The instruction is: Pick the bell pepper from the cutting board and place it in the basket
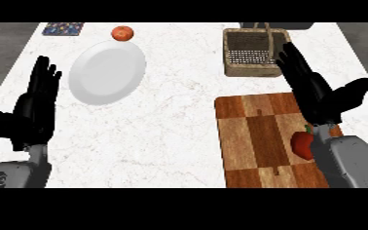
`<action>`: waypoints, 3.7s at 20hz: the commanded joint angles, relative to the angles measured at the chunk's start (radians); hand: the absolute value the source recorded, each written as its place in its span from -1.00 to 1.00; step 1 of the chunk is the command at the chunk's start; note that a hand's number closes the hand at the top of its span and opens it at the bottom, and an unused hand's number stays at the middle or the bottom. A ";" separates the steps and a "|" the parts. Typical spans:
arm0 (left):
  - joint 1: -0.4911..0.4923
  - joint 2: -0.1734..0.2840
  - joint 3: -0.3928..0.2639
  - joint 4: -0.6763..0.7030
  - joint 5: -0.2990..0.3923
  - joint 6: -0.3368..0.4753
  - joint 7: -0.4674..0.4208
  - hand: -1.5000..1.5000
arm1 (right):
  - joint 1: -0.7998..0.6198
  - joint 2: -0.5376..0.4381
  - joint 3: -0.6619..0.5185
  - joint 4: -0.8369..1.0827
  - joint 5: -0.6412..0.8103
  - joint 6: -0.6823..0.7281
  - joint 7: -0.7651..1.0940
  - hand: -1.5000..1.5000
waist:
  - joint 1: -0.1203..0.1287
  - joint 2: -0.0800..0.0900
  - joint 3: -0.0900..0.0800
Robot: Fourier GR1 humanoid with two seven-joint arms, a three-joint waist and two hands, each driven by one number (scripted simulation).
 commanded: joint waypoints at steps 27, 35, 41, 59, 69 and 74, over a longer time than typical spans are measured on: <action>-0.052 0.171 -0.089 0.012 -0.143 -0.226 -0.033 0.00 | -0.332 -0.269 0.253 0.326 0.709 -0.069 0.607 -1.00 | 0.002 -0.018 -0.012; -0.041 0.159 -0.081 0.052 -0.130 -0.253 -0.072 0.00 | -0.496 -0.320 0.243 0.202 0.426 0.486 0.954 -1.00 | -0.006 -0.008 0.001; -0.034 0.147 -0.068 0.030 -0.142 -0.236 -0.058 0.00 | -0.475 -0.443 0.169 0.102 0.232 0.650 1.121 -1.00 | -0.017 -0.009 0.004; -0.108 0.048 -0.094 0.082 -0.236 -0.215 -0.059 0.00 | -0.233 -0.464 0.281 0.076 0.210 0.594 1.048 -1.00 | -0.003 0.005 0.005; -0.109 0.048 -0.038 0.099 -0.235 -0.291 -0.075 0.00 | -0.144 -0.431 0.256 0.019 0.322 0.558 1.041 -1.00 | 0.003 0.005 0.005; -0.025 0.071 0.013 -0.014 -0.213 -0.332 -0.042 0.00 | -0.084 -0.365 0.255 0.061 0.460 0.503 0.944 -1.00 | 0.015 0.004 0.006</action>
